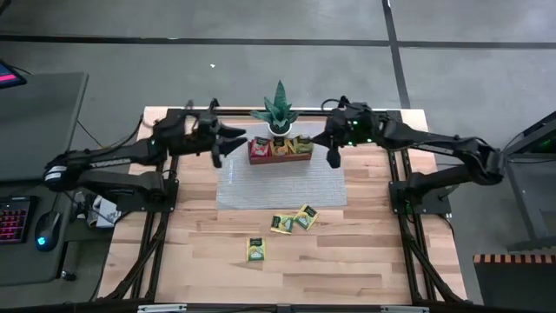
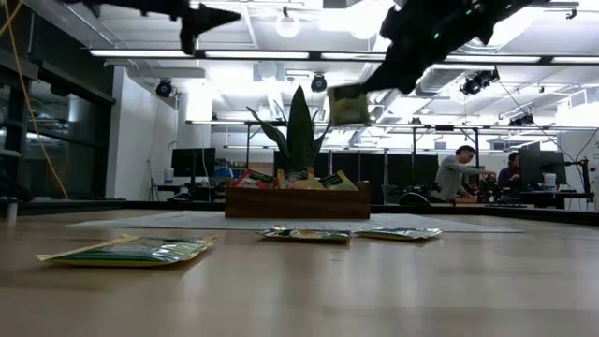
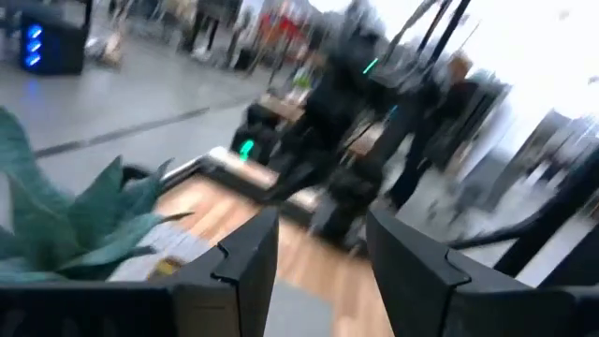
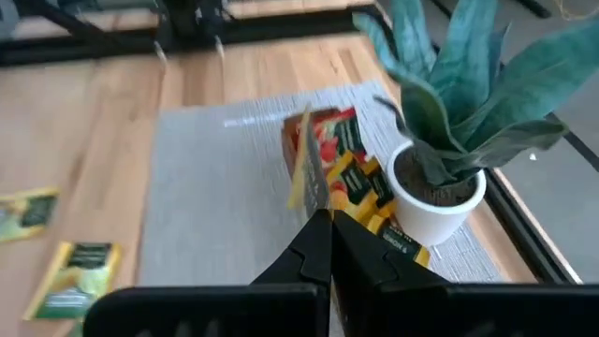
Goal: Pick & Place Tea
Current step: Put the yellow tea bag into the right section of the wooden organizer, then adjust the yellow tea bags in the right section of the wooden organizer
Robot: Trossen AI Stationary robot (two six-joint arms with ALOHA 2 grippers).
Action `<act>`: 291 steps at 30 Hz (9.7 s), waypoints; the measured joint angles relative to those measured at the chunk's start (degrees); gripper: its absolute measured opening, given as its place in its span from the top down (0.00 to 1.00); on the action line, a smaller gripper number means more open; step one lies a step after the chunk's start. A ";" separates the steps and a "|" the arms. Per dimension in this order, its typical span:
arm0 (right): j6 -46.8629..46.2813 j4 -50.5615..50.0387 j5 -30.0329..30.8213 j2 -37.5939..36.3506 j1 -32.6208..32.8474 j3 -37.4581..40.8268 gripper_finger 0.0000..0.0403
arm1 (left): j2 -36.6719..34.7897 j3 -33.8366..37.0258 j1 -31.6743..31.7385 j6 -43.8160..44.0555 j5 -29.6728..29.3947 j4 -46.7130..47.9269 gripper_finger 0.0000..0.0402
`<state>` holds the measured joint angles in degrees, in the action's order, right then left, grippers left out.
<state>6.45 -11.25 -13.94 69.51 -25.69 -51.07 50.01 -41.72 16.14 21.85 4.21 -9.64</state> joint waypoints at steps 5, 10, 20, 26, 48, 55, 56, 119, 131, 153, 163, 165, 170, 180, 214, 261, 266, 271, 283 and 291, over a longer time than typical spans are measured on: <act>1.53 2.39 0.07 6.28 -1.72 0.00 1.00 | -7.95 12.04 -0.02 7.43 -0.80 -12.17 0.59; 1.66 7.74 0.01 12.13 -3.29 0.00 1.00 | -12.98 19.86 0.00 12.04 -2.89 -18.06 0.59; 3.27 9.03 0.00 18.74 -6.73 0.00 1.00 | -17.34 25.23 -0.02 16.22 -3.30 -19.92 0.59; 3.56 9.08 -0.07 21.13 -7.49 0.02 1.00 | -17.28 25.25 -0.02 16.32 -3.34 -19.42 0.59; 3.99 10.64 5.60 24.33 -7.44 0.11 1.00 | -17.26 25.25 -0.02 16.39 -3.39 -18.72 0.59; 3.97 13.28 2.84 24.33 -7.44 0.11 1.00 | -17.26 25.25 -0.02 16.60 -3.39 -18.48 0.59; 3.98 12.99 2.81 24.33 -7.44 0.11 1.00 | -17.23 25.25 -0.02 16.60 -3.39 -18.41 0.59; 5.55 17.04 3.66 24.27 -8.05 0.07 0.73 | -17.23 25.25 -0.03 17.02 -2.16 -17.17 0.59; 2.47 18.90 1.37 24.66 -9.47 0.04 0.78 | -17.23 25.25 -0.02 17.00 -2.16 -17.17 0.59; -3.68 22.73 0.22 28.72 -9.65 0.02 0.68 | -17.26 25.25 -0.04 17.00 -1.03 -16.78 0.59; -3.57 22.07 -0.14 28.72 -9.66 0.02 0.86 | -17.23 25.25 -0.04 17.02 -1.01 -15.73 0.59; -3.53 21.70 -0.13 28.72 -9.66 0.04 0.90 | -17.26 25.25 -0.04 17.02 -1.01 -15.86 0.59; -3.46 21.70 -1.27 28.72 -9.69 0.04 0.98 | -17.26 25.25 -0.03 17.02 -1.01 -15.90 0.59; -4.76 21.80 -2.86 28.65 -9.68 0.07 0.99 | -17.26 25.25 -0.02 17.02 -1.01 -15.90 0.59; -6.68 26.28 -2.17 27.89 -8.93 0.37 1.00 | -17.26 25.25 -0.04 16.96 -1.03 -16.04 0.59; -6.33 22.65 -0.30 28.11 -8.88 0.35 0.60 | -17.26 25.25 -0.02 16.98 -1.03 -15.95 0.59; -3.82 19.47 -1.58 28.11 -8.88 -1.82 0.61 | -17.24 25.25 -0.02 16.99 -1.01 -15.86 0.59; 2.15 10.43 -1.37 28.11 -9.12 -7.81 0.60 | -17.25 25.25 -0.03 17.00 -0.98 -15.82 0.59; 13.43 -7.97 -3.23 34.18 -10.25 -20.80 0.60 | -17.23 25.25 -0.04 17.00 -0.11 -15.29 0.59; 15.68 -12.11 -3.60 38.96 -9.84 -25.79 0.61 | -17.23 25.25 -0.03 17.02 0.82 -14.57 0.59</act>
<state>22.13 -23.36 -17.54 108.47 -35.53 -76.86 32.77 -16.47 16.11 38.87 5.02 -24.21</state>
